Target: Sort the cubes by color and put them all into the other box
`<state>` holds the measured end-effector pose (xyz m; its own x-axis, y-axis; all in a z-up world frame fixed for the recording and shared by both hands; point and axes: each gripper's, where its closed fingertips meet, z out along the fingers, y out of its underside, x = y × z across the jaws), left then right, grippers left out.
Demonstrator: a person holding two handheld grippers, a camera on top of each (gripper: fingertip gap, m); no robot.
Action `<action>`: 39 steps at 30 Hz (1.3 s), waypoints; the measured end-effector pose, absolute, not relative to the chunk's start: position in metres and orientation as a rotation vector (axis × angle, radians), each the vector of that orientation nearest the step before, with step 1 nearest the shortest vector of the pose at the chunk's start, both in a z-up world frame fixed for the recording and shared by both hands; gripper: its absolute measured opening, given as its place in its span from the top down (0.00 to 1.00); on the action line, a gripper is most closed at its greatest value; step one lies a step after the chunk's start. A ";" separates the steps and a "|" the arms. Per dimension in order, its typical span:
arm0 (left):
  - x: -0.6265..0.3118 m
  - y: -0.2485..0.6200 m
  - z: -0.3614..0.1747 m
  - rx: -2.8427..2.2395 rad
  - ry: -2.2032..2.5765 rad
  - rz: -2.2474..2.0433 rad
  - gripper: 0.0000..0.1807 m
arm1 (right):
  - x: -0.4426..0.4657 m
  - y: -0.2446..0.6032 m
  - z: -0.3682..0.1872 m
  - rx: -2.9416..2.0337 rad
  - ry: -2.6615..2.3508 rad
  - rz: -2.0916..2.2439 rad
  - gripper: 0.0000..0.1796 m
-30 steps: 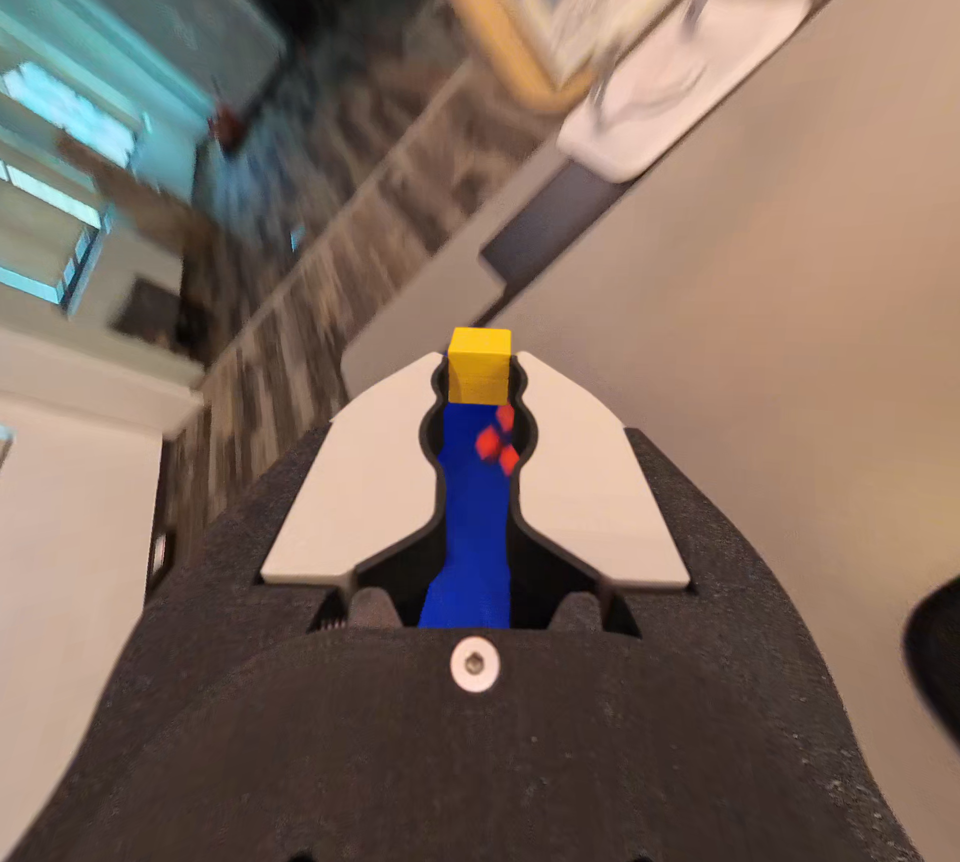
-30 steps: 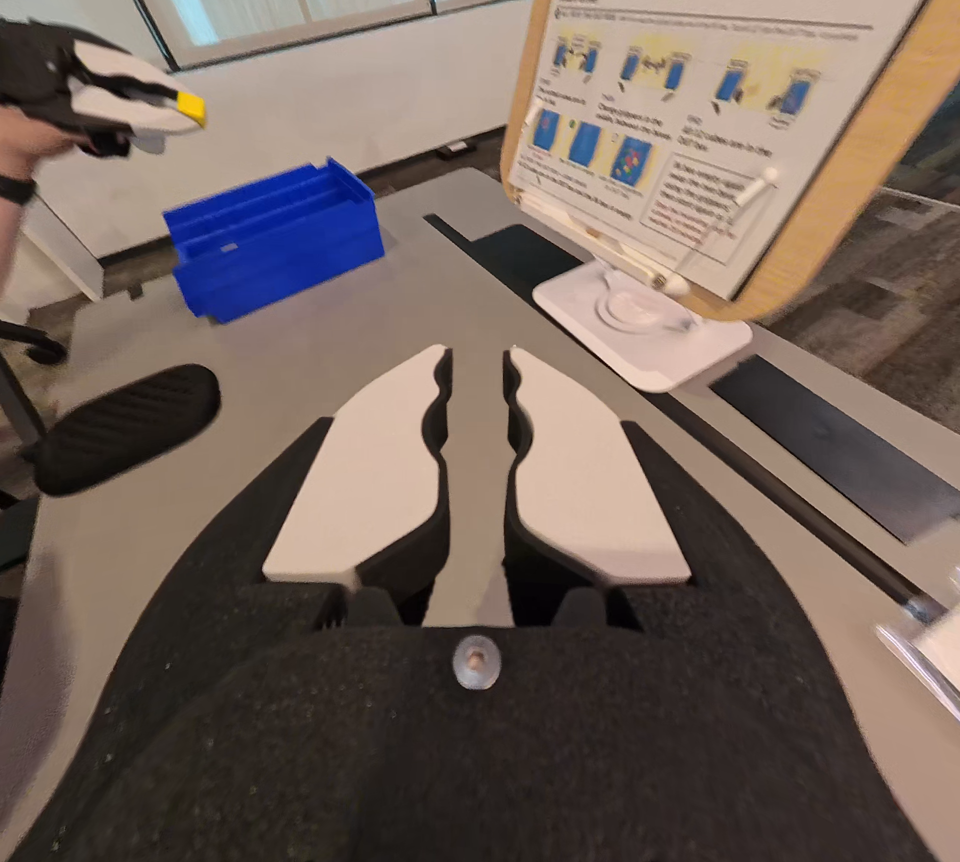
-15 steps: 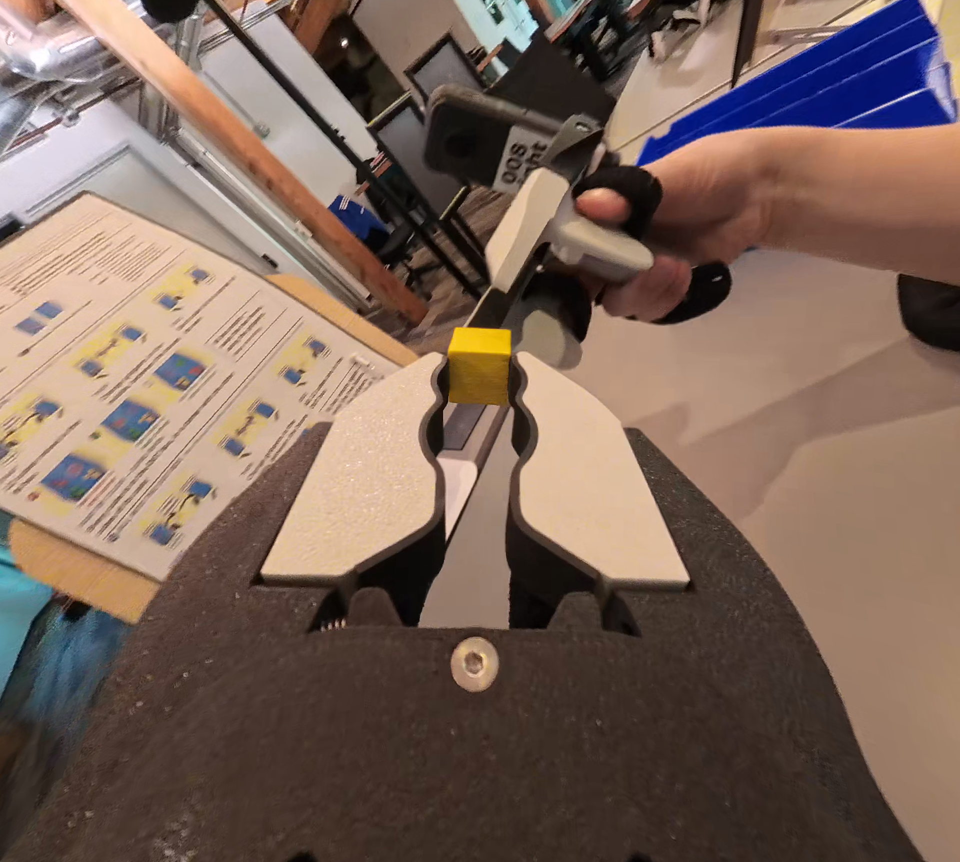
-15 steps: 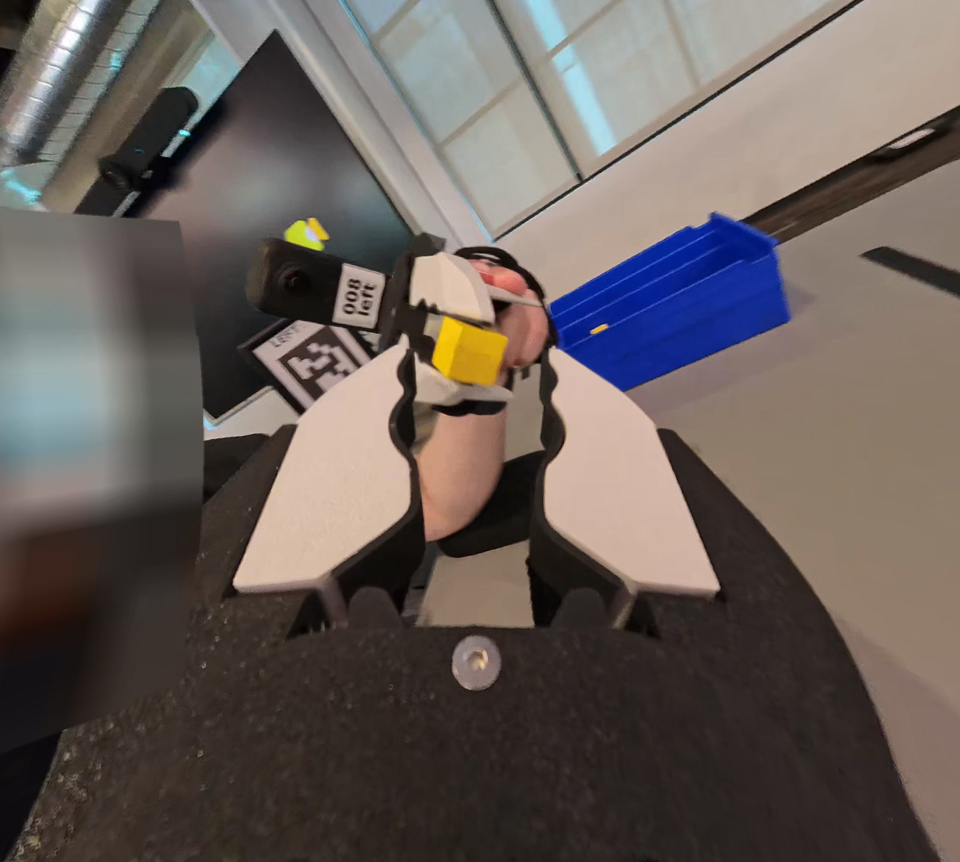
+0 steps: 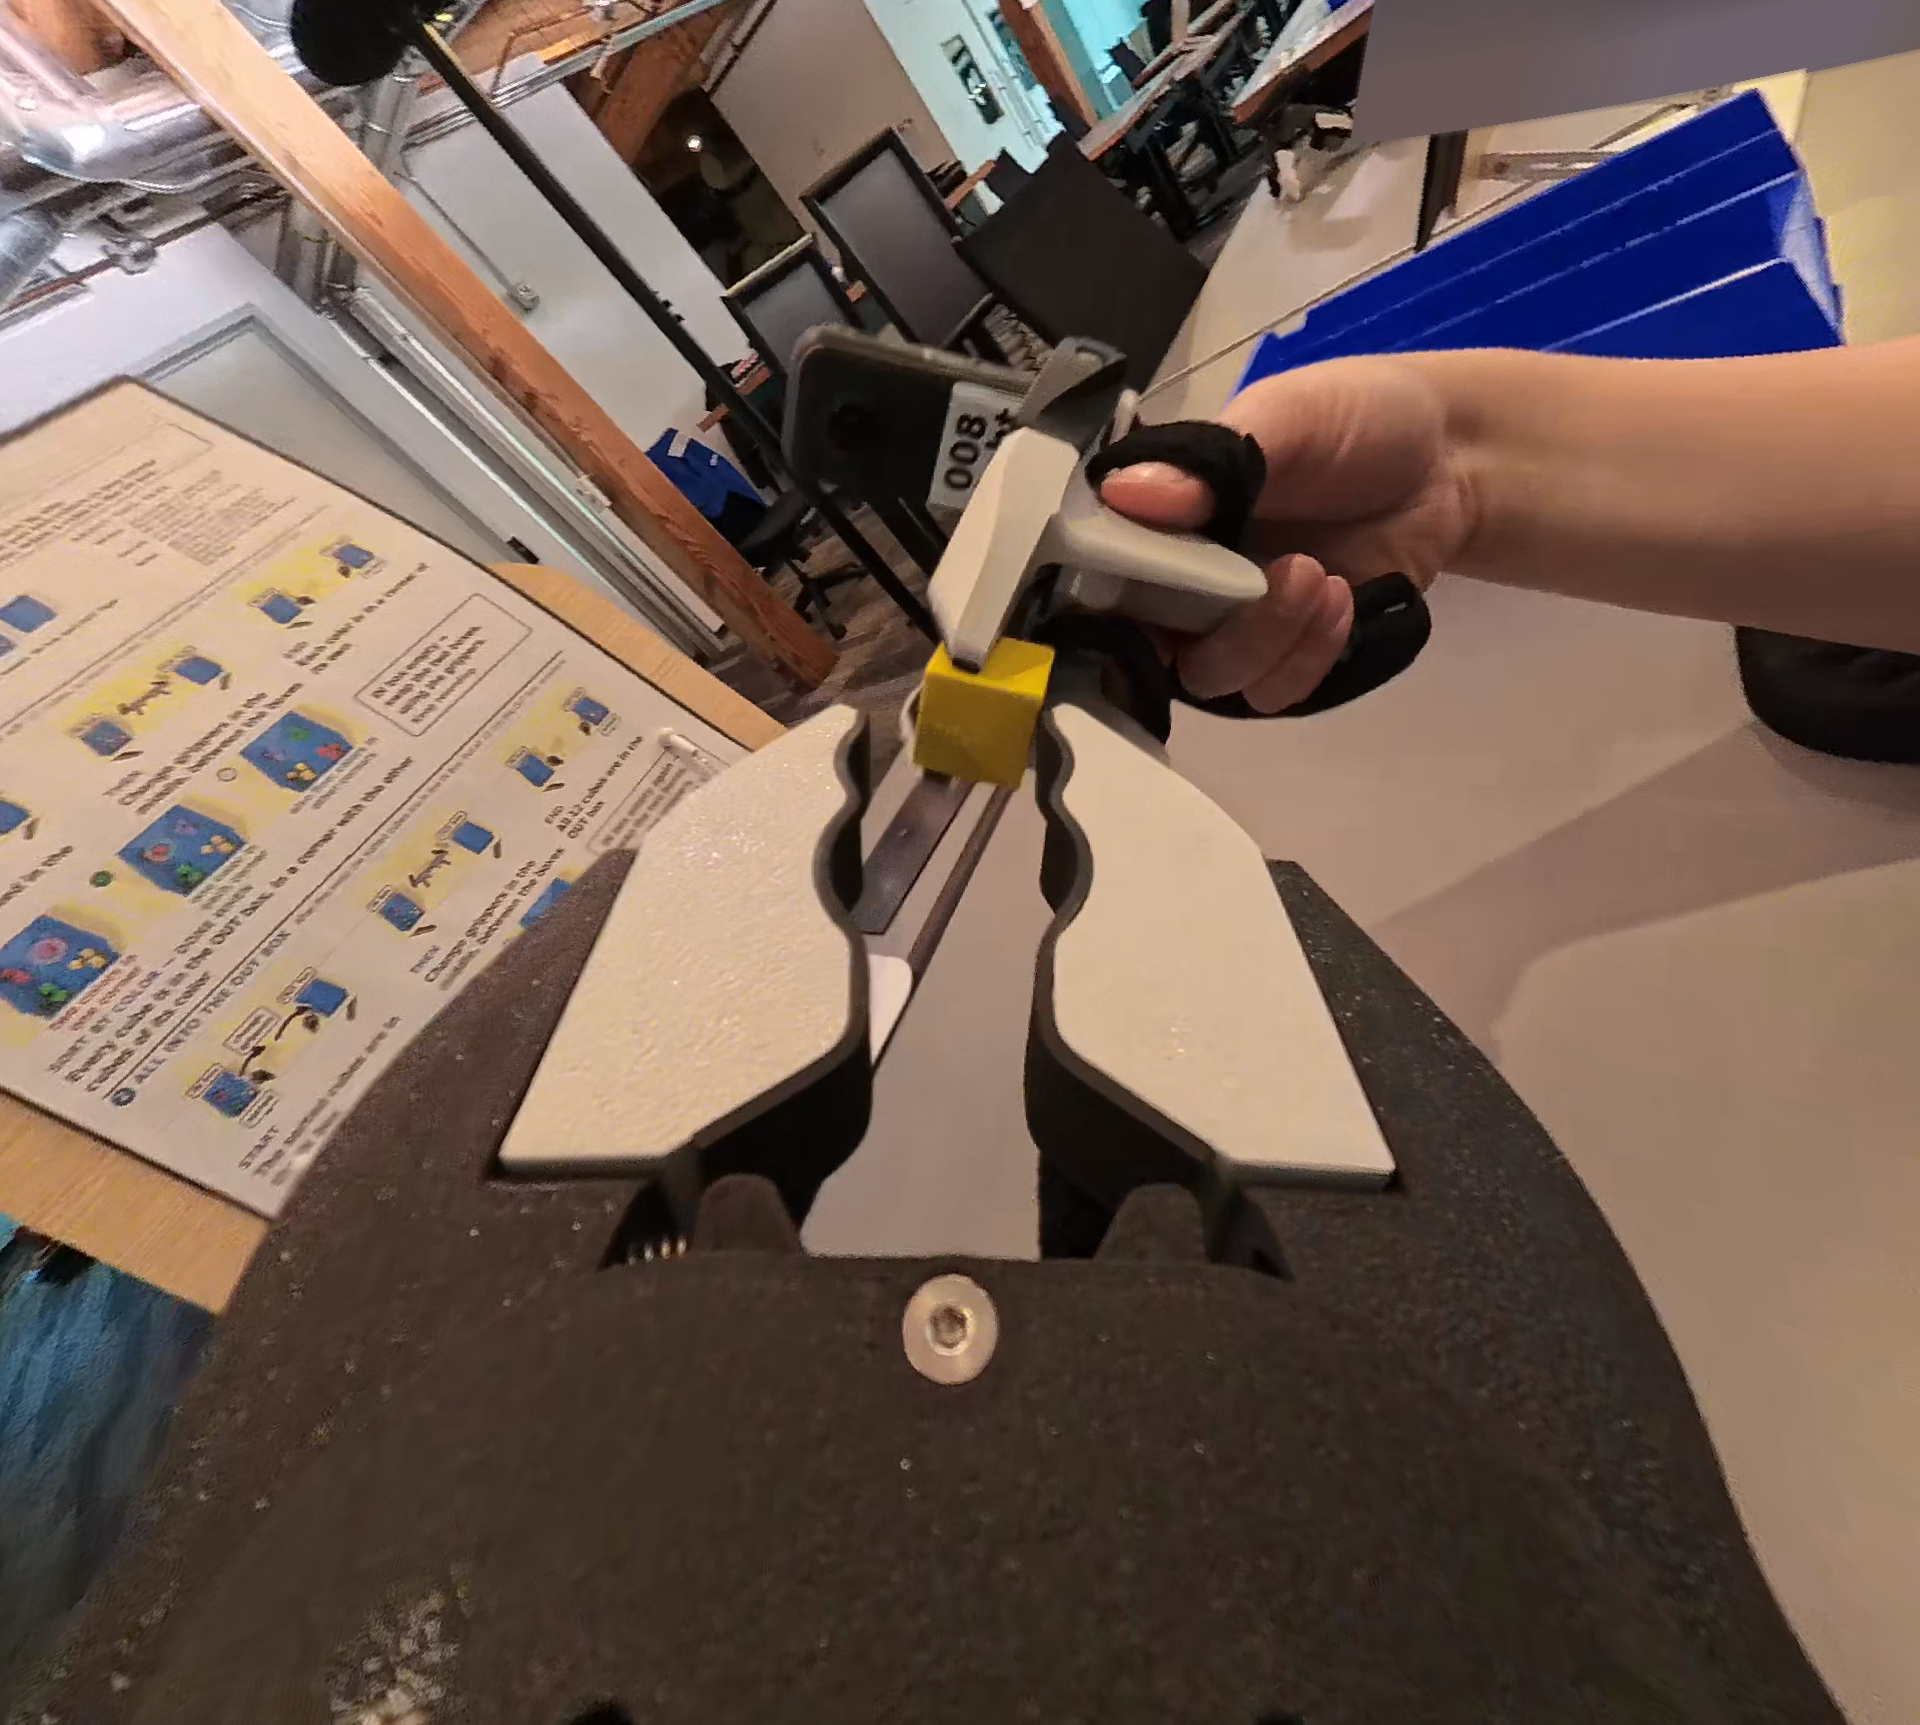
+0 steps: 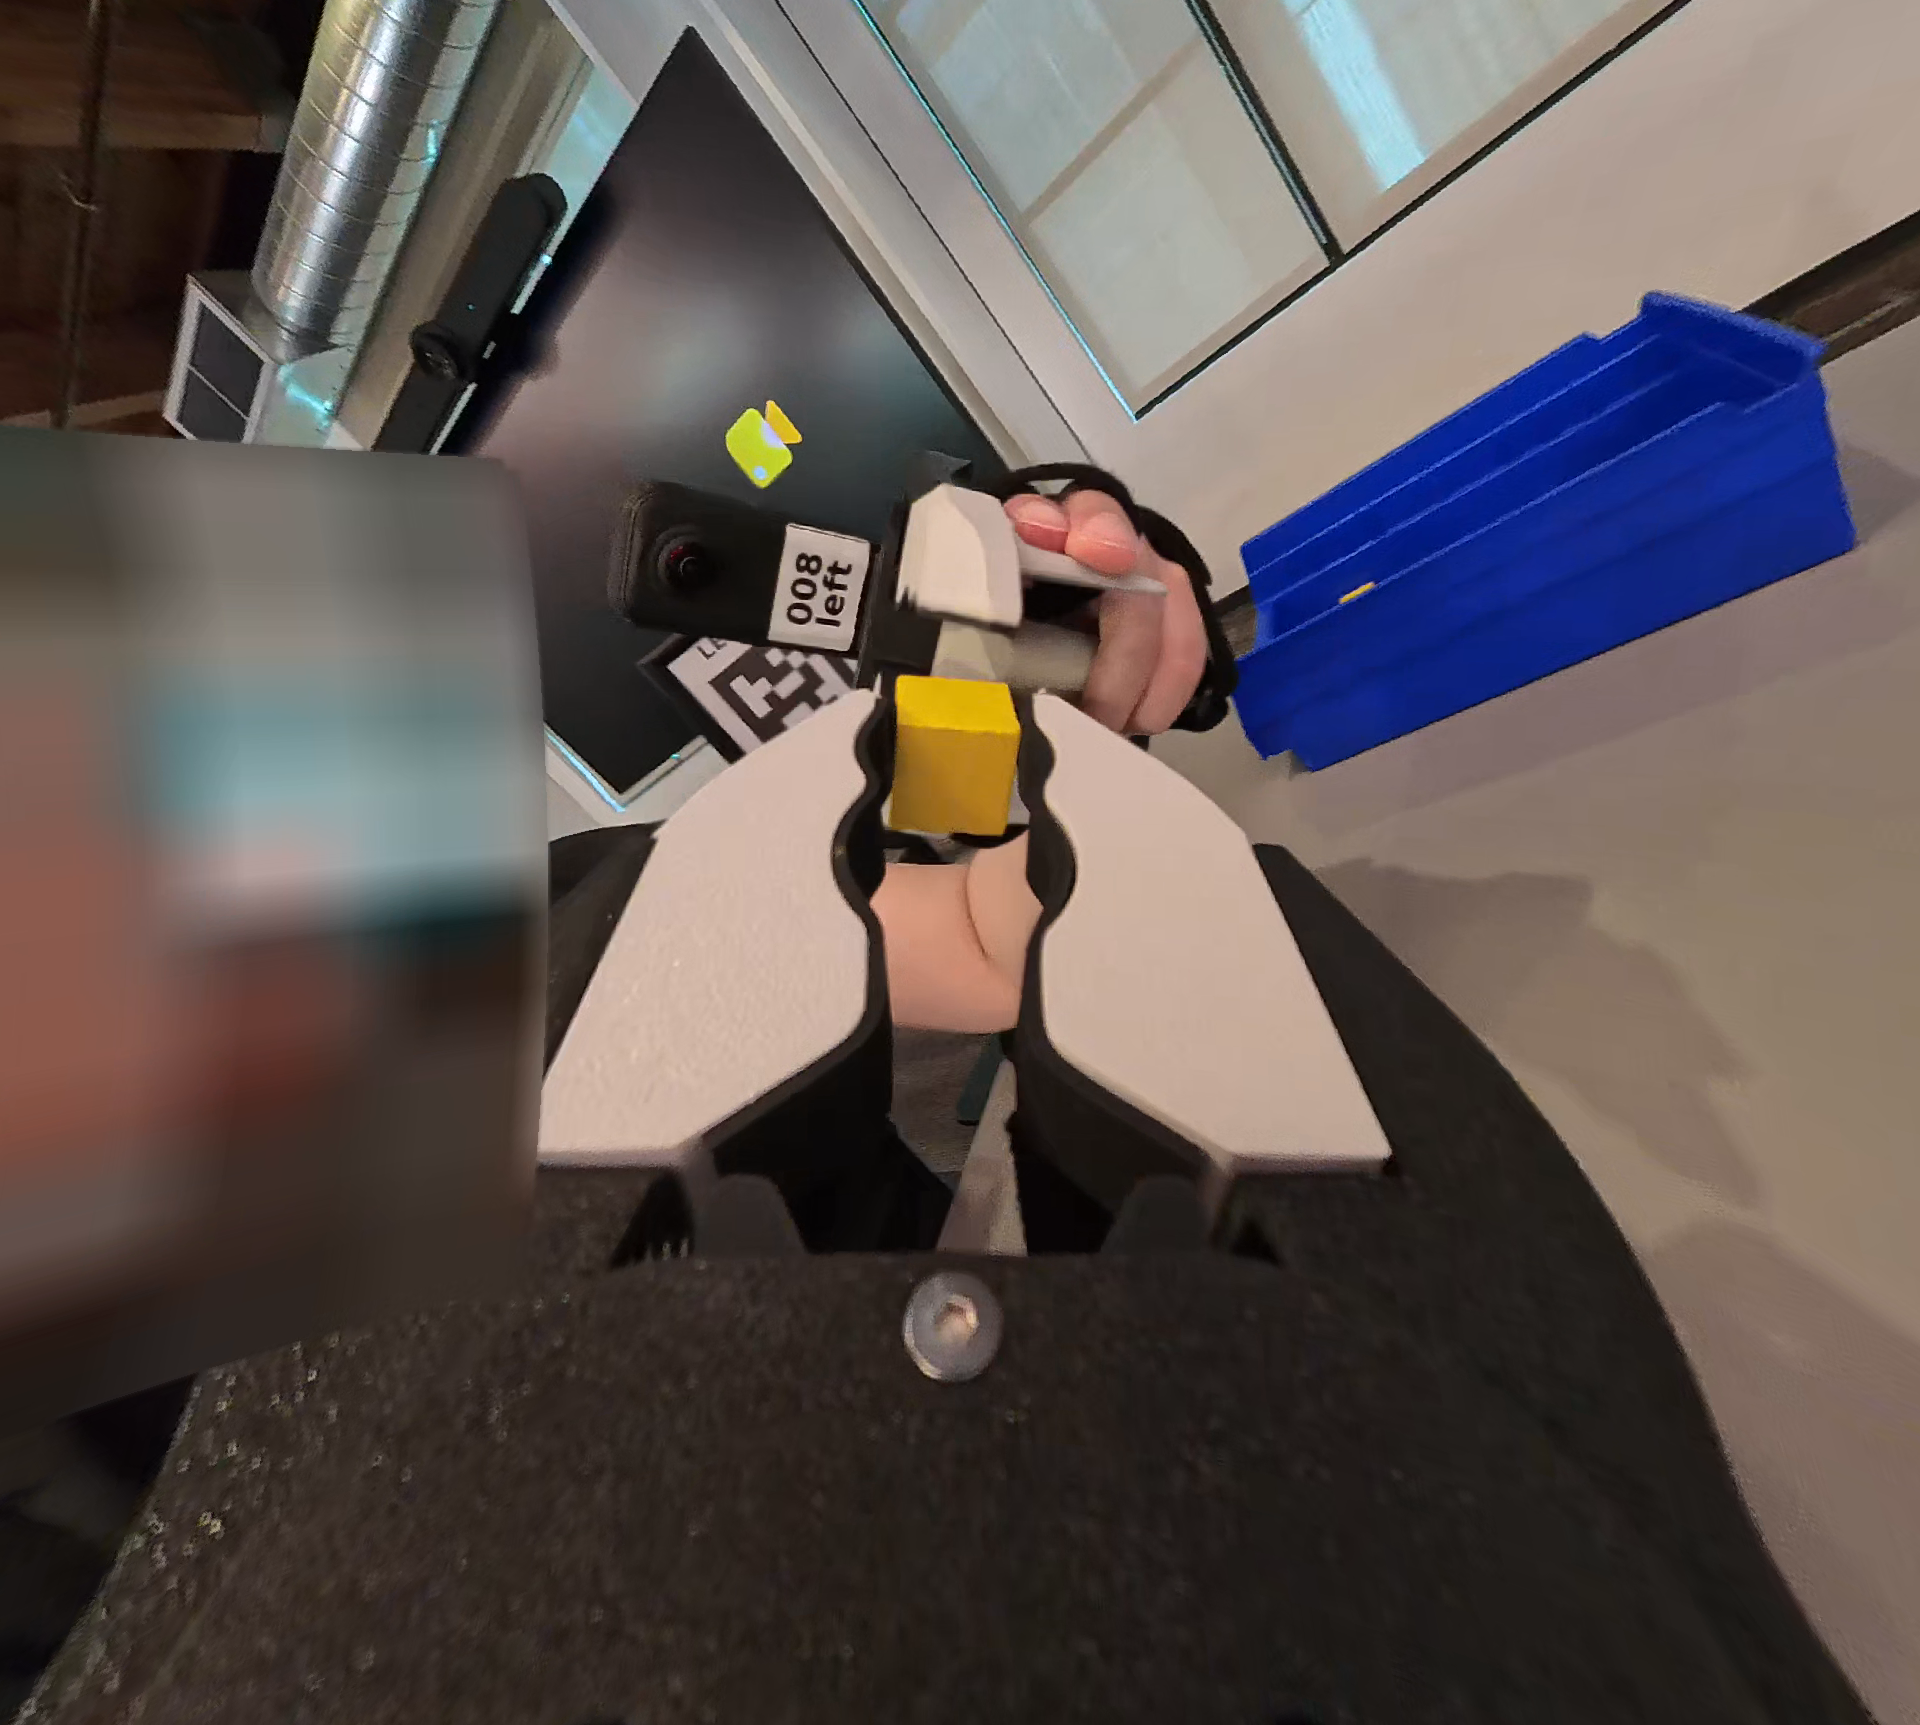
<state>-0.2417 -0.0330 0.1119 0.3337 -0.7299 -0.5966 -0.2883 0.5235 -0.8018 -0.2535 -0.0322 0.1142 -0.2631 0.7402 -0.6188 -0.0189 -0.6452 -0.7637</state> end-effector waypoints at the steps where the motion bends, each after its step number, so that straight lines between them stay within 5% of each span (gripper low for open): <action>1: -0.244 -0.033 0.113 -1.042 1.242 -0.366 0.83 | -0.247 -0.031 0.118 -1.476 -0.888 1.932 0.88; 4: -0.258 -0.029 0.119 -1.075 1.216 -0.333 0.80 | -0.207 -0.028 0.138 -1.468 -0.879 1.767 0.88; 8: -0.296 -0.011 0.137 -1.118 1.107 -0.216 0.81 | -0.080 0.001 0.136 -1.694 -0.688 0.944 0.88; 12: -0.339 0.005 0.147 -1.169 1.011 -0.071 0.84 | 0.118 -0.017 0.090 -2.010 -0.070 0.208 0.88; 17: -0.393 0.021 0.149 -1.272 0.913 0.078 0.85 | 0.232 -0.053 -0.005 -2.237 0.334 0.175 0.88; 25: -0.527 0.045 0.108 -1.753 0.582 0.336 0.88 | 0.239 -0.066 -0.117 -2.583 0.625 0.456 0.87; 32: -0.623 0.011 0.076 -2.085 0.271 0.617 0.84 | 0.249 -0.065 -0.082 -2.472 0.635 0.330 0.75; 39: -0.676 -0.026 0.041 -2.322 0.028 0.652 0.83 | 0.218 -0.042 -0.041 -2.436 0.430 0.274 0.74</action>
